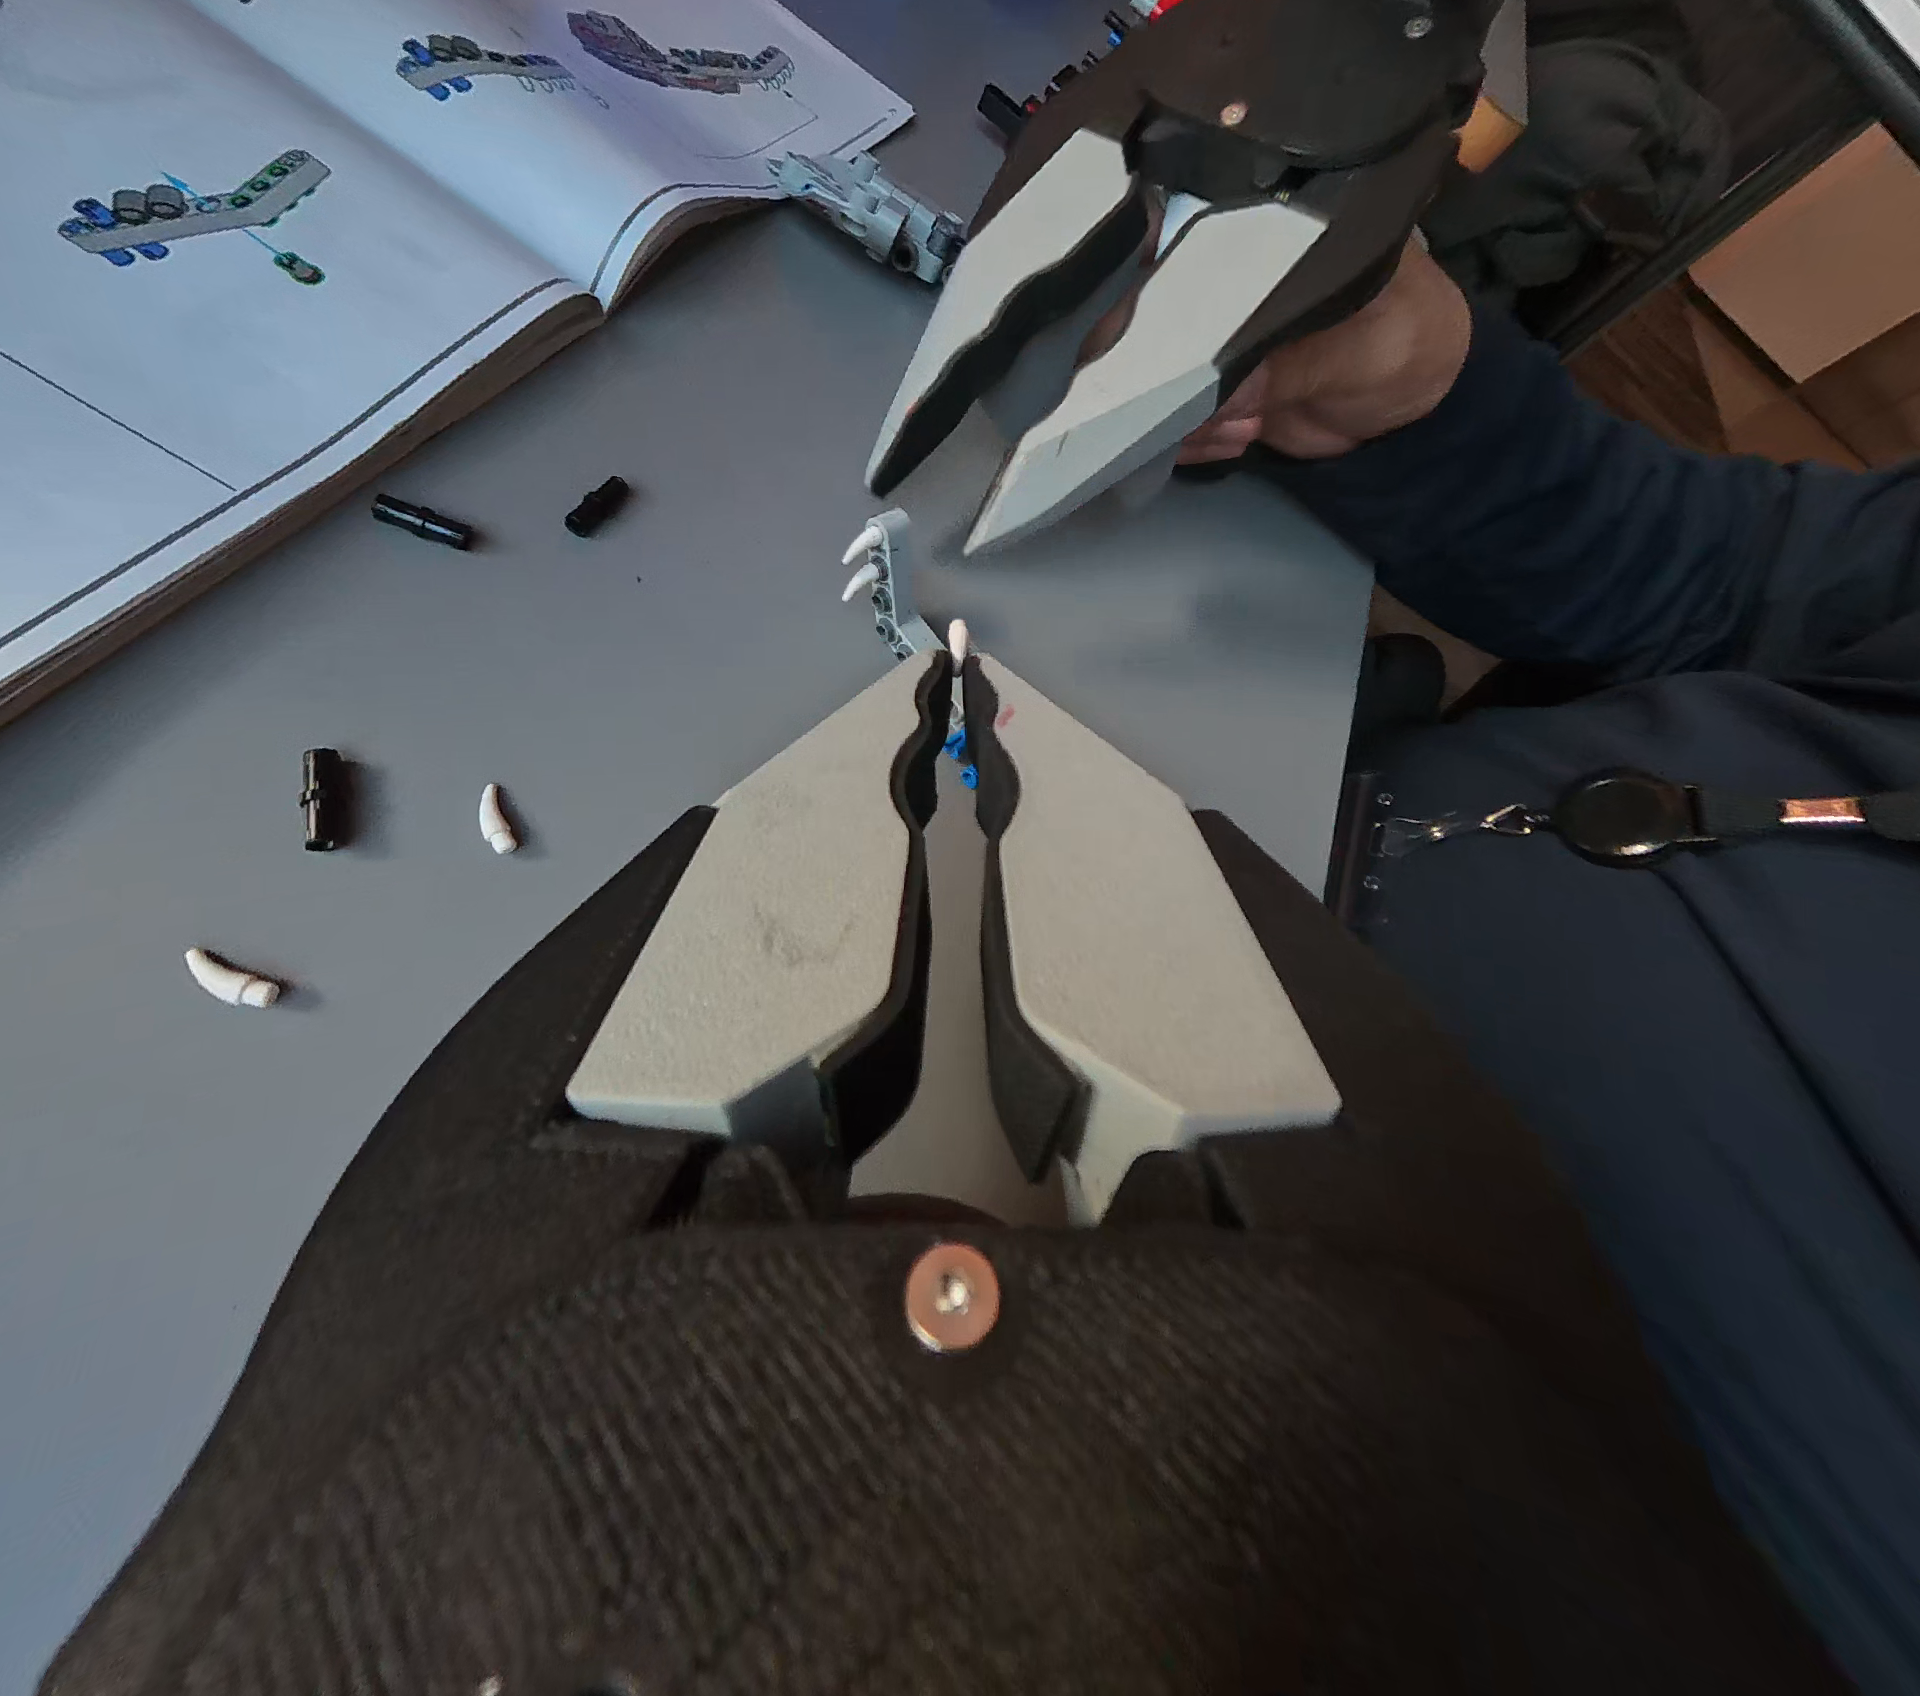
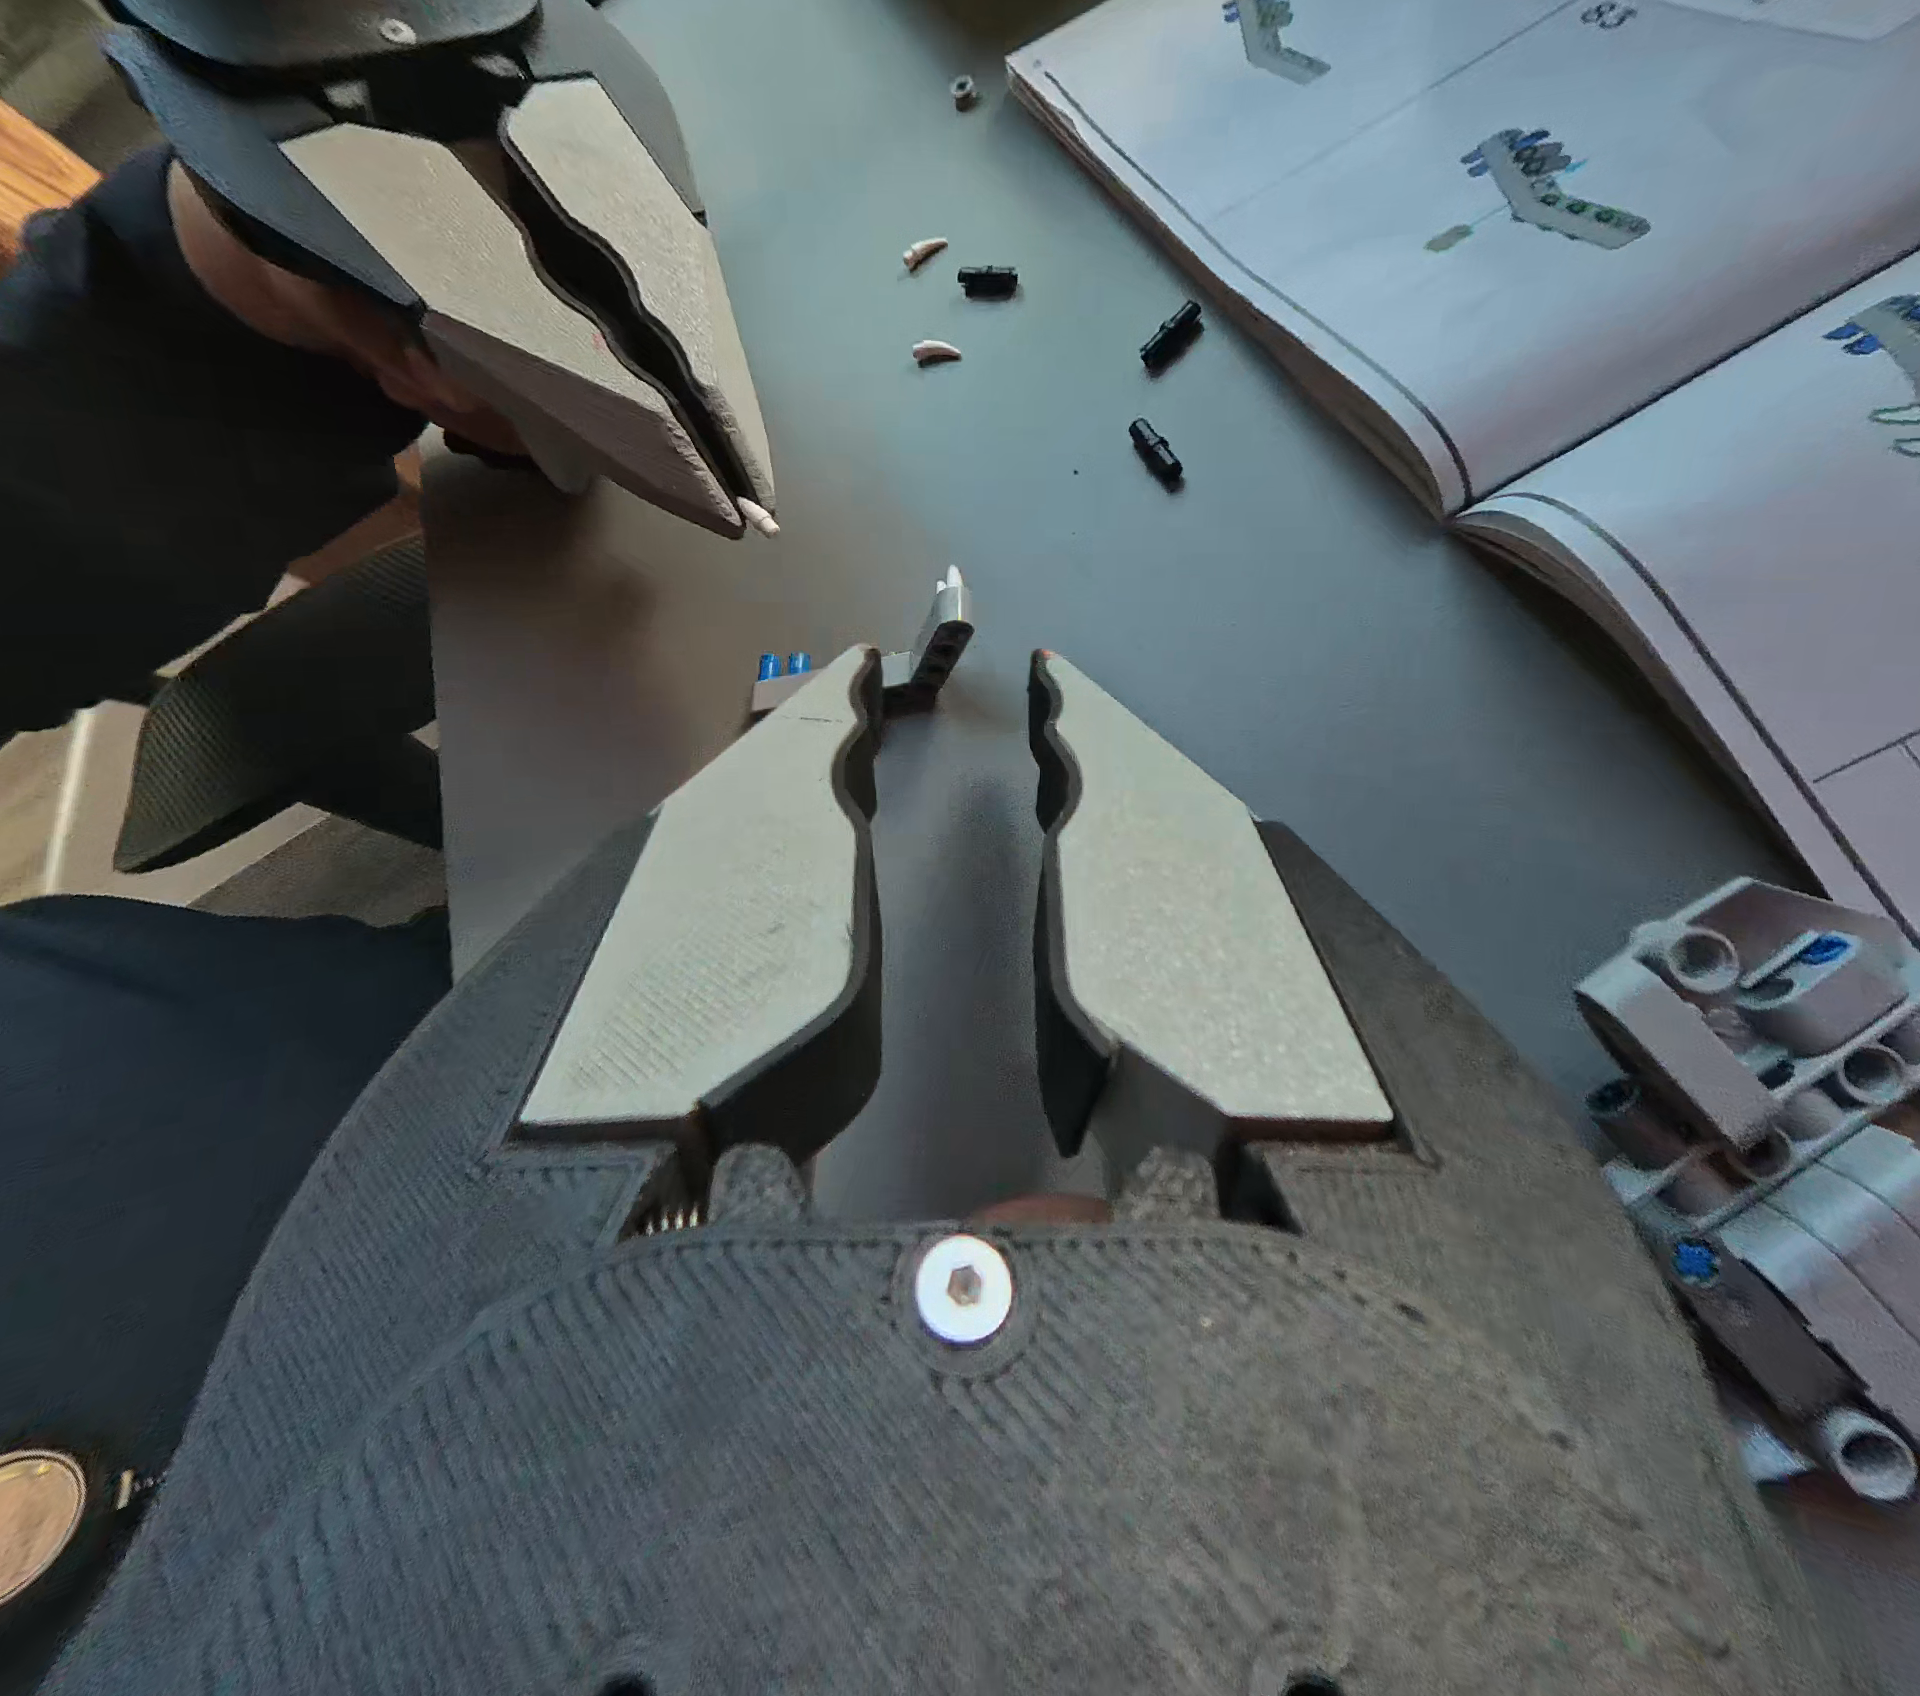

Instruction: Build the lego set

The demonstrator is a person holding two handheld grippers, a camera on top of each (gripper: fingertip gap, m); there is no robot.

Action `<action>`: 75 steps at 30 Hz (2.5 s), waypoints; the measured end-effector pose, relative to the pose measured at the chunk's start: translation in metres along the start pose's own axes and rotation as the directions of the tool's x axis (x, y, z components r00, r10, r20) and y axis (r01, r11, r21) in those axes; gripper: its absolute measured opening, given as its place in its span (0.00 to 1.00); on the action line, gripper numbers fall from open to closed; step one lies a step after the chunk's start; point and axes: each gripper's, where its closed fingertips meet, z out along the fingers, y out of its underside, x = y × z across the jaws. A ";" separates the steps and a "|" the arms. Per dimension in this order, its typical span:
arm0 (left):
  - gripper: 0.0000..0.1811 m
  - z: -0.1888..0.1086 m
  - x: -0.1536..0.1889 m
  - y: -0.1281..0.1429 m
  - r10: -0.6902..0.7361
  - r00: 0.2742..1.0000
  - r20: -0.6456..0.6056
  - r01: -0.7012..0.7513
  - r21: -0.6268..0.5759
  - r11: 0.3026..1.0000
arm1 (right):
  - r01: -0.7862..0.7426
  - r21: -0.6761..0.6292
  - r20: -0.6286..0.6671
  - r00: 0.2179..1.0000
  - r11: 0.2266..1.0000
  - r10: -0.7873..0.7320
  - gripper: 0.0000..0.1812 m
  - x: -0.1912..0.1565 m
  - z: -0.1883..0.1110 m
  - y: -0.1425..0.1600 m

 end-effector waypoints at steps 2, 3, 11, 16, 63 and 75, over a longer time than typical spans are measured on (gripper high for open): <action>0.00 0.000 -0.001 -0.001 -0.017 1.000 -0.007 0.017 0.005 1.000 | -0.031 -0.032 0.012 0.999 0.999 0.031 0.14 0.000 0.006 0.002; 0.00 -0.001 -0.002 -0.001 -0.026 1.000 -0.011 0.026 0.008 1.000 | -0.044 -0.042 0.015 0.999 0.998 0.045 0.14 0.001 0.009 0.002; 0.00 -0.001 -0.002 -0.001 -0.063 0.998 -0.030 0.063 0.008 0.998 | -0.024 -0.058 0.129 0.991 0.998 0.031 0.05 -0.014 0.018 -0.003; 0.00 -0.001 0.005 0.000 -0.076 0.996 -0.039 0.078 0.030 0.997 | -0.085 0.076 0.312 0.949 0.993 0.057 0.02 -0.027 0.000 -0.022; 0.00 0.008 0.035 -0.003 -0.129 0.969 -0.212 0.139 0.037 0.990 | 0.112 0.083 0.414 0.900 0.990 -0.137 0.03 -0.054 -0.015 -0.010; 0.00 0.018 0.043 0.014 -0.115 0.964 -0.238 0.093 -0.103 0.990 | 0.241 0.015 0.404 0.886 0.970 -0.226 0.02 -0.058 -0.016 0.009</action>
